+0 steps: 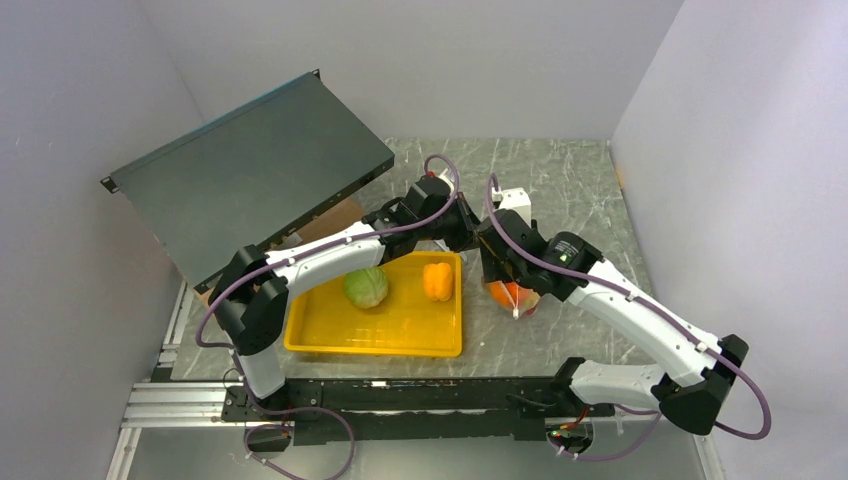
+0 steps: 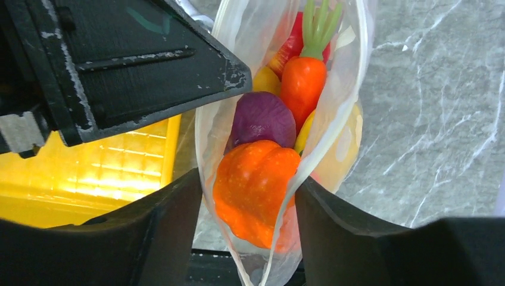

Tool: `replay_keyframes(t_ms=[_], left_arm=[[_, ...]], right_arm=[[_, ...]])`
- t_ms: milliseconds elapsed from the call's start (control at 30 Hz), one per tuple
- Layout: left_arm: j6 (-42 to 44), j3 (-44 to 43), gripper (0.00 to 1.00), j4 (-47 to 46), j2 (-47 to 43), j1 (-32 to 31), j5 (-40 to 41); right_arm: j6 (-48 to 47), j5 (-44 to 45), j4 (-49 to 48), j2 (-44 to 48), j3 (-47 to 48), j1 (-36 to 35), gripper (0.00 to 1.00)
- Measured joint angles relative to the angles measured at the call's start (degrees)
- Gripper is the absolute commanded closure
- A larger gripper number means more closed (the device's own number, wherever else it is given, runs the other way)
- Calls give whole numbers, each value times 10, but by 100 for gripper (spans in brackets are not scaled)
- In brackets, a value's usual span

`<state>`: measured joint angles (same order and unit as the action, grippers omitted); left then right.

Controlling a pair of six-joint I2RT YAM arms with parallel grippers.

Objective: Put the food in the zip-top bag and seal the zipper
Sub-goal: Adjust the zipper food storage bag at the center of the board.

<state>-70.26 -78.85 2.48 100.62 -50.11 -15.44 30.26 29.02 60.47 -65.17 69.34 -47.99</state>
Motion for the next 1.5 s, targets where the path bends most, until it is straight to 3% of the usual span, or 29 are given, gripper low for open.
replay_keyframes(t_ms=[267, 367, 400, 700, 800, 1033, 1133, 1333, 1500], left_arm=[[-10, 0, 100, 0, 0, 0, -2], [-8, 0, 99, -1, 0, 0, -10], [-7, 0, 94, -2, 0, 0, -13], [22, 73, 51, -113, -25, 11, -42], [50, 85, 41, -119, -50, 16, -47], [165, 101, 31, -84, -166, 15, -40], [230, 102, 32, -47, -215, 0, -12], [335, 115, 31, 13, -256, -110, 92], [395, 173, 33, -12, -270, -197, 200]], right_arm=[[4, 25, -21, -12, -16, -14, 70], [9, 36, -26, -12, -26, -15, 96], [8, 36, -27, -10, -27, -15, 100], [29, 24, -42, 16, -35, -11, 100], [38, 12, -47, 26, -35, 3, 100], [49, -59, -63, 49, -35, 98, 100], [49, -94, -59, 53, -26, 141, 100], [47, -134, -22, 37, 66, 169, 100], [49, -151, -35, 32, 46, 206, 100]])
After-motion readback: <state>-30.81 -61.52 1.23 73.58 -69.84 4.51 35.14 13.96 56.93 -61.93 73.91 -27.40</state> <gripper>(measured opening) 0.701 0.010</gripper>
